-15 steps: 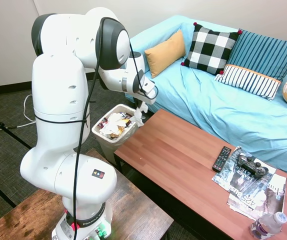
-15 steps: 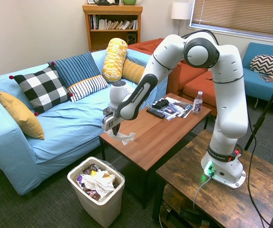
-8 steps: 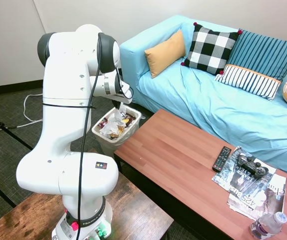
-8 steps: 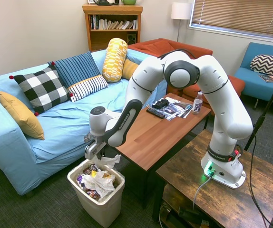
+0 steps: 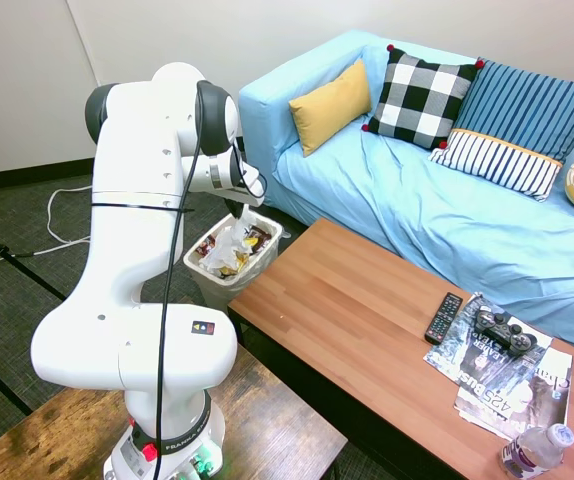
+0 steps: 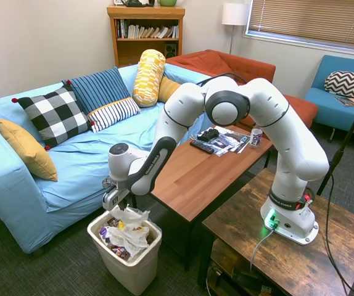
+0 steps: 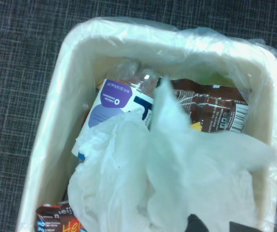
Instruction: Throw the tissue in the trash bin
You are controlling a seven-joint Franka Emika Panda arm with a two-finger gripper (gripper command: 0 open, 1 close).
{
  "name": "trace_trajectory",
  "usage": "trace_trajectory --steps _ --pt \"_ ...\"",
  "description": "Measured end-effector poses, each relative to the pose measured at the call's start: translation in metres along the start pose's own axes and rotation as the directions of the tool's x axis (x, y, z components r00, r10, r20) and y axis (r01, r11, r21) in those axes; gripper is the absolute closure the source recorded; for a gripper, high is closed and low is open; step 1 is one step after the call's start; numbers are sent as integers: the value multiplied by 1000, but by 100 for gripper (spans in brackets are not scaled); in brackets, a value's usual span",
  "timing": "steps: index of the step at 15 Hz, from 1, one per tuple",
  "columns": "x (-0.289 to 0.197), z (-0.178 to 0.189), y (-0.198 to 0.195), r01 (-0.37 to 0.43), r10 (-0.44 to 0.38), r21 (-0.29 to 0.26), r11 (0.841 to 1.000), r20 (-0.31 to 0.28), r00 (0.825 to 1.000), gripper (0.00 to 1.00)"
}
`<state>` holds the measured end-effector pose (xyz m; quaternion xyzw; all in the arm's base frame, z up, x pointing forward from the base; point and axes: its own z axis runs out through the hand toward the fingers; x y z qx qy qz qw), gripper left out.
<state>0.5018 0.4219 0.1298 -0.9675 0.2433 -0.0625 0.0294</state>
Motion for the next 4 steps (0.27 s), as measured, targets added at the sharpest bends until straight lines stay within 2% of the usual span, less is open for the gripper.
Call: trace_trajectory --steps 4 --pt "5 3 4 -8 8 -7 1000 -4 1000 0"
